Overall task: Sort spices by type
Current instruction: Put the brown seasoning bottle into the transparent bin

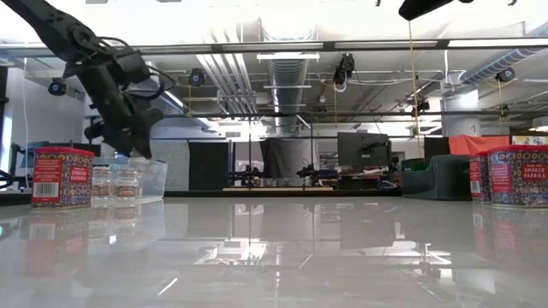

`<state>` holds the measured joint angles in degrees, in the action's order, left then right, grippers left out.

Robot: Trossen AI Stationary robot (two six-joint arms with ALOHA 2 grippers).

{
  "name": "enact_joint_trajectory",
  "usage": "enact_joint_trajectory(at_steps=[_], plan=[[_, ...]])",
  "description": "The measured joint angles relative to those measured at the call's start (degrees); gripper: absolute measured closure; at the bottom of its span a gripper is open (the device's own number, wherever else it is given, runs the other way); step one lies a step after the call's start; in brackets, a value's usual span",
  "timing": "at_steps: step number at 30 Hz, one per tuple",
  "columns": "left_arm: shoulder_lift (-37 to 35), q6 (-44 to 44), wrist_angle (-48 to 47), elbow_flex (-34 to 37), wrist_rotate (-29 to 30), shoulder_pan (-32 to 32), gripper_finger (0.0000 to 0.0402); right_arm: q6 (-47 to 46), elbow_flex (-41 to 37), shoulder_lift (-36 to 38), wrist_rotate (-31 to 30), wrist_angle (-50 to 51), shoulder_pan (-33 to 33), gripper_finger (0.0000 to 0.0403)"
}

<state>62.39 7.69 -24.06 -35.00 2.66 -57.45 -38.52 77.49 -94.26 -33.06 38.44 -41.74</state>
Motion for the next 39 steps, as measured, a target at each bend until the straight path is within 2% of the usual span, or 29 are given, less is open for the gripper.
enact_joint_trajectory(at_steps=[12, 39], plan=[[3.31, 3.86, 0.85, 2.24, 1.40, 0.39, 0.0237, -0.90, -0.04, -0.04, 0.55, 0.04, -0.28, 0.0160], [2.82, 5.37, 4.95, 5.99, 0.70, 2.14, 0.0229, -0.57, -0.07, -0.04, 0.46, 0.04, -0.61, 0.0123]])
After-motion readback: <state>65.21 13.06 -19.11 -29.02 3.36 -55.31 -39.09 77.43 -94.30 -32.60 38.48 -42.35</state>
